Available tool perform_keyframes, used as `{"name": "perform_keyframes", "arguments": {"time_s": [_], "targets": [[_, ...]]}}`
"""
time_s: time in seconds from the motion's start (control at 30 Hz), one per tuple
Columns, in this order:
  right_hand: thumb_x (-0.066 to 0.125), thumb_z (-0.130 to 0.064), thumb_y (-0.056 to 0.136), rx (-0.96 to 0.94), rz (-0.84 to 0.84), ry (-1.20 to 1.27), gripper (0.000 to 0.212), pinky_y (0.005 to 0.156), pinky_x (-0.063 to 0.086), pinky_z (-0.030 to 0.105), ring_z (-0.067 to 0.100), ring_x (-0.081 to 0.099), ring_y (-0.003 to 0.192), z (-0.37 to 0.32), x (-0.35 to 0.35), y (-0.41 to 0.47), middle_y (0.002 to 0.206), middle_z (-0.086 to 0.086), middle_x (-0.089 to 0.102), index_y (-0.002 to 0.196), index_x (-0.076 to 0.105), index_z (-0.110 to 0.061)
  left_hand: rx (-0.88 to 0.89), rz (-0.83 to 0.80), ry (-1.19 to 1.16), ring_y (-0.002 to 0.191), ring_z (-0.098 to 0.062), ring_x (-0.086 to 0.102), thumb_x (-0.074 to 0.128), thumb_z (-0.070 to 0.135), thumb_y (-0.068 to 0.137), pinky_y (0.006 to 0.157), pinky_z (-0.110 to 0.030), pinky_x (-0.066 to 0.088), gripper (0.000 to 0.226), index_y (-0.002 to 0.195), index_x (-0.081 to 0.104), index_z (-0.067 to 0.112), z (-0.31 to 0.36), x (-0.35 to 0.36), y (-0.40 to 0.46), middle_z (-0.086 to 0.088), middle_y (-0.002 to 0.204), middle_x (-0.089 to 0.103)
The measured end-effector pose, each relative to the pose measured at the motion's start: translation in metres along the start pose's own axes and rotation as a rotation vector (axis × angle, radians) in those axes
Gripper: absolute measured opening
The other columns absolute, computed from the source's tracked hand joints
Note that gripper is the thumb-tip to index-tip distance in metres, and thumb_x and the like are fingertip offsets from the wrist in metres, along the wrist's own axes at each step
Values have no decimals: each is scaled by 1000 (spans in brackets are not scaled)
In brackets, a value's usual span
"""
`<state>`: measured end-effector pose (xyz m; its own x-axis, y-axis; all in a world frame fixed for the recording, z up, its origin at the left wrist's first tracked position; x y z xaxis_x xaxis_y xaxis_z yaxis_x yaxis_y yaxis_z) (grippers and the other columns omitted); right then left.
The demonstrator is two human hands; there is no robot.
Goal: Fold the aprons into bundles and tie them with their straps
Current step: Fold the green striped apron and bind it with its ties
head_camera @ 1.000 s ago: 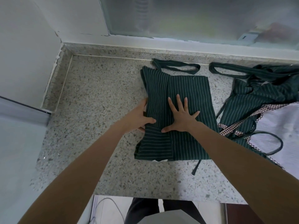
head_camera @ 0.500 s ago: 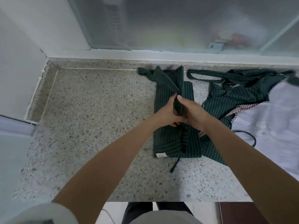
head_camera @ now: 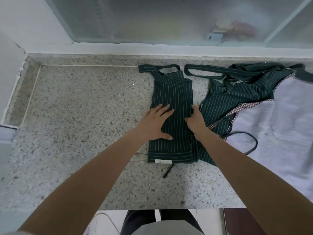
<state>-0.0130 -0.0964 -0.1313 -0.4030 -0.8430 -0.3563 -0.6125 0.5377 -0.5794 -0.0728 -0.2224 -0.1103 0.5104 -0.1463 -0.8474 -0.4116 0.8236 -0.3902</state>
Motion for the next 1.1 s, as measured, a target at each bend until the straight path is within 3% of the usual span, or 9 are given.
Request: {"name": "perform_keyframes", "arguments": {"time_s": [0.13, 0.33, 0.4, 0.47, 0.53, 0.63, 0.83, 0.97, 1.1], "targets": [[36, 5, 97, 28, -26, 202, 57, 83, 53, 44, 26, 58, 101, 8, 3, 1, 124, 10, 54, 144, 25, -24, 24, -62, 108, 144, -21, -17, 54, 77, 69, 115, -44, -8, 113, 149, -9, 29, 6, 15, 11, 2, 158, -13], [37, 3, 98, 99, -69, 470, 57, 85, 48, 38, 22, 50, 116, 18, 5, 6, 146, 2, 37, 145, 21, -25, -52, -95, 169, 143, -24, -21, 52, 82, 64, 113, -53, -7, 119, 147, -17, 31, 12, 25, 25, -2, 156, -20], [56, -10, 93, 103, -31, 370, 55, 88, 49, 40, 22, 53, 110, 21, -1, 4, 137, 8, 46, 139, 27, -19, -74, -89, 149, 143, -24, -20, 53, 82, 63, 113, -55, -7, 120, 147, -16, 32, 13, 25, 27, -1, 157, -19], [70, -19, 85, 46, 44, 8, 54, 81, 49, 35, 21, 56, 100, 15, -15, 3, 118, 10, 55, 126, 36, -10, -89, -82, 127, 143, -23, -20, 53, 82, 63, 112, -55, -8, 120, 148, -15, 31, 11, 24, 27, 0, 157, -17], [70, -23, 84, 0, 117, -268, 42, 74, 44, 30, 19, 55, 92, 9, -27, 3, 101, 5, 56, 116, 48, -6, -96, -75, 123, 144, -23, -19, 52, 83, 63, 112, -55, -8, 120, 148, -14, 31, 11, 23, 27, 1, 157, -17], [61, -21, 91, -41, 57, -380, 22, 72, 40, 29, 24, 55, 90, 7, -22, 6, 93, 6, 54, 106, 54, -6, -96, -49, 106, 144, -23, -19, 51, 83, 63, 113, -55, -8, 119, 148, -13, 31, 12, 18, 27, 1, 158, -15], [51, -10, 95, 61, -158, -182, 16, 92, 48, 48, 32, 58, 102, 6, -14, 14, 110, 19, 59, 106, 50, 1, -81, -79, 132, 143, -25, -20, 48, 85, 63, 112, -56, -8, 117, 148, -14, 33, 13, 22, 25, -1, 157, -18], [40, 2, 98, 170, -299, 74, 16, 81, 52, 38, 22, 58, 93, 10, -3, 7, 95, 7, 60, 94, 53, -7, -113, -113, 121, 143, -28, -19, 48, 85, 62, 111, -59, -7, 117, 147, -14, 36, 18, 23, 30, -4, 157, -18], [42, -3, 98, 115, -231, -28, 18, 74, 49, 33, 27, 56, 97, 8, -8, 10, 87, 3, 56, 85, 50, -13, -156, -119, 80, 144, -28, -16, 47, 84, 65, 111, -59, -4, 112, 149, -10, 35, 18, 21, 31, -4, 158, -14]]}}
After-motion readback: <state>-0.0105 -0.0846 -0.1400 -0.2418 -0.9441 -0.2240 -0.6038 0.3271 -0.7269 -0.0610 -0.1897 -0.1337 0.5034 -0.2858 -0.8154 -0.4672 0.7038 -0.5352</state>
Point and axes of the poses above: each hand's wrist, its own y-axis towards the middle knuckle, its own x-axis out of the palm, z = x × y, the point moved 10 cm from there along y, towards the middle knuckle
